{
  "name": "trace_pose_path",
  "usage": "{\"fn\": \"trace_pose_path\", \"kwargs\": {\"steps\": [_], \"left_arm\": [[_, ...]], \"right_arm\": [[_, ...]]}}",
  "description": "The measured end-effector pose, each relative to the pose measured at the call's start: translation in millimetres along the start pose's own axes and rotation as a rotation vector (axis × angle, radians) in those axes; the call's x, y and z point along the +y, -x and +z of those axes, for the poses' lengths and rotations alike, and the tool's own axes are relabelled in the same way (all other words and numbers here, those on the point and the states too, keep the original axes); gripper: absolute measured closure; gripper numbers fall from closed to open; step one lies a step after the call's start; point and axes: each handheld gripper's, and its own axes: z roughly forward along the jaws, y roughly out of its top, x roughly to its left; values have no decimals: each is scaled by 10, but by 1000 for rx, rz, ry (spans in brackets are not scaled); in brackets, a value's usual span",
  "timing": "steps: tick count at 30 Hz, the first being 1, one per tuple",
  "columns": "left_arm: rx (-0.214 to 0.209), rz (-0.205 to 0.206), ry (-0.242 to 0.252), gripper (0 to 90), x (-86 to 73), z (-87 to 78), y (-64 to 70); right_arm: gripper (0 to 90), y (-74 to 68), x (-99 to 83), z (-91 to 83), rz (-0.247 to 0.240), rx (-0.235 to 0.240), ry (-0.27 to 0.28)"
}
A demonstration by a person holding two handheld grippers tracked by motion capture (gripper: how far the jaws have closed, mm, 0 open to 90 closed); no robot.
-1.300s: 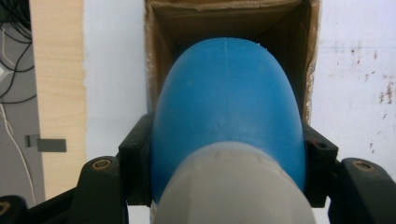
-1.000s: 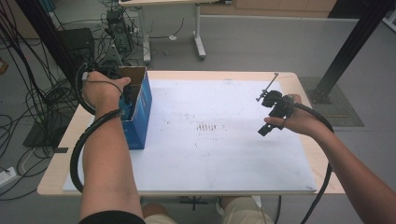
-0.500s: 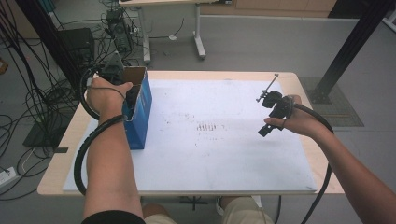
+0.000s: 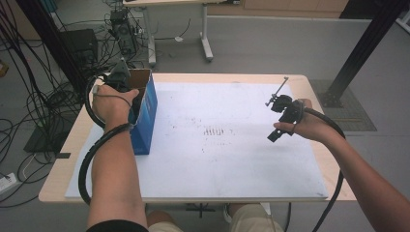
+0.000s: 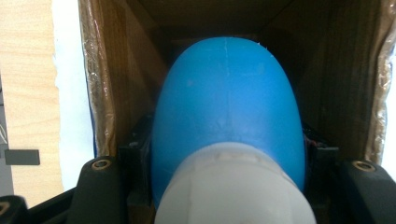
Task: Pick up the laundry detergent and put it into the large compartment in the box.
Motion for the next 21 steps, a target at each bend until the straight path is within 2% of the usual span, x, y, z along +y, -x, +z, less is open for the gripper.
{"fn": "trace_pose_path", "kwargs": {"steps": [21], "left_arm": [[0, 5, -3, 374, 28, 21, 28]], "right_arm": [[72, -2, 28, -22, 4, -5, 1]]}}
